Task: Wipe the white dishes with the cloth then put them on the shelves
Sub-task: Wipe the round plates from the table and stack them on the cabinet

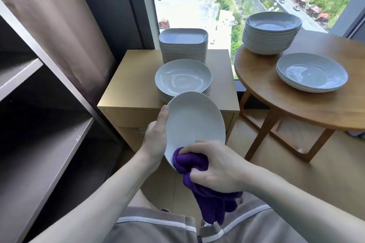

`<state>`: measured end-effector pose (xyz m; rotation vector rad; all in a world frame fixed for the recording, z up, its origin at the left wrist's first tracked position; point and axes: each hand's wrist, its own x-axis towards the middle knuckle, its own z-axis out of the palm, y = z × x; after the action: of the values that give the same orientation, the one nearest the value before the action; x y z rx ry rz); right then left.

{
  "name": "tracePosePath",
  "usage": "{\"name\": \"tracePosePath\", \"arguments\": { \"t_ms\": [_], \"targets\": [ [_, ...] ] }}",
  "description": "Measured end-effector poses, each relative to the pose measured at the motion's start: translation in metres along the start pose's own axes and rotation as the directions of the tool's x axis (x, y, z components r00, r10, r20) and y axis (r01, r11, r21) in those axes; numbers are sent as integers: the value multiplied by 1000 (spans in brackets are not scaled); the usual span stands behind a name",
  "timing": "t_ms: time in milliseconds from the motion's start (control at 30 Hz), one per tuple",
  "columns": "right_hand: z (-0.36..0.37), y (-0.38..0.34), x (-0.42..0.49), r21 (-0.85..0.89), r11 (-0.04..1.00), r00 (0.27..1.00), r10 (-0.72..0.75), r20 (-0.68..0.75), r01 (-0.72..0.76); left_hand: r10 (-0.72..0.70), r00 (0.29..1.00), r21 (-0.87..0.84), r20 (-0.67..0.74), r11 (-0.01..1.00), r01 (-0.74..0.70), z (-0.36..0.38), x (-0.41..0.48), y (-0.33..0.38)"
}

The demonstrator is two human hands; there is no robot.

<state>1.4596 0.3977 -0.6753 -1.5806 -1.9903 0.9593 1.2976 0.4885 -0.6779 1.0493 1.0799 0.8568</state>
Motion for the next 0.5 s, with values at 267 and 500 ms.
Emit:
{"name": "tracePosePath", "arguments": {
  "t_ms": [267,500],
  "targets": [
    [-38,18,8,186,979,901,7,-433,82,-59,985,-151,-161,988,35,-10,8,10],
    [-64,36,12,232,970,786,91,-612,68,-49,980,-181,-192,983,13,-16,16,16]
  ]
}}
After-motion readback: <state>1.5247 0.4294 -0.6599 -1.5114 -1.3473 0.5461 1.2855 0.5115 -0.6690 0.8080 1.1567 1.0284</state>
